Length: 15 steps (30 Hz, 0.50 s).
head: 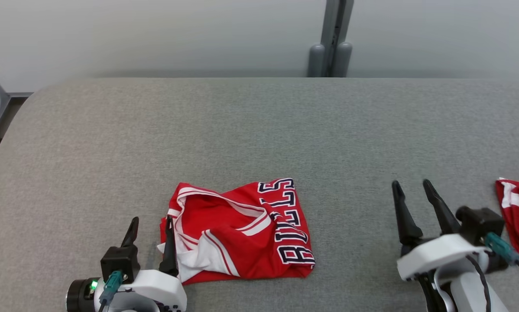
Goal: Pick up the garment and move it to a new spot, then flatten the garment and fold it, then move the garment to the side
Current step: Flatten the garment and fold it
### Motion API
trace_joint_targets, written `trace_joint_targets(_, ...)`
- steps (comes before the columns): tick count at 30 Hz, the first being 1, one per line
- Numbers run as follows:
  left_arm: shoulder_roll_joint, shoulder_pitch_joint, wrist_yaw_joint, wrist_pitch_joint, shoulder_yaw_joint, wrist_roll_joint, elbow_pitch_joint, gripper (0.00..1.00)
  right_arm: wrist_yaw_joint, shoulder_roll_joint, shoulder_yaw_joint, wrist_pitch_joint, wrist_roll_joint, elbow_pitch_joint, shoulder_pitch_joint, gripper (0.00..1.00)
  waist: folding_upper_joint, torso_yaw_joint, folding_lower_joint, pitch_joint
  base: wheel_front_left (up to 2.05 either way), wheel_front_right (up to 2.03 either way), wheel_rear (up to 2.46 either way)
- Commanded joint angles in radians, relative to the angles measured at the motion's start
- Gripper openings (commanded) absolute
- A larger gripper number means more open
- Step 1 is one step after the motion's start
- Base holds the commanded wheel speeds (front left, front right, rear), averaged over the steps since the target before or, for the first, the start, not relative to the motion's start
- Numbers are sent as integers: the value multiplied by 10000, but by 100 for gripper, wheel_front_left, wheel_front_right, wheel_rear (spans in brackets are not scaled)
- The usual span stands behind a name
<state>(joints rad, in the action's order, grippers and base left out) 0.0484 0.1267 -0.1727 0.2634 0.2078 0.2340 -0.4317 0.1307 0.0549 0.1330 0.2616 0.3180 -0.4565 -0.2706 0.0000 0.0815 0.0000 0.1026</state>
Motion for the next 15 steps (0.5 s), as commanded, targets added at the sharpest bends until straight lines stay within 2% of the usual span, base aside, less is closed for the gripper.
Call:
trace_joint_targets(1, 46, -155, -49, 10, -138, -117, 78, 100, 1, -9, -259, 40, -176, 111, 325, 100, 0, -190, 0, -52, 0, 0, 0)
trace_joint_targets(4, 45, -389, -148, 10, -480, -232, 349, 100, 2, -22, -224, 39, -332, 271, 887, 100, 0, -410, 0, -67, 0, 0, 0)
trace_joint_targets(10, 43, -703, -85, 11, -704, -334, 559, 100, 2, -16, 12, 40, -261, 352, 1208, 100, 0, -435, 0, -38, 0, 0, 0)
trace_joint_targets(15, 48, -627, -54, 11, -653, -287, 546, 100, 2, -19, 1384, 40, -18, 852, 891, 100, 0, -294, 0, 11, 0, 0, 0)
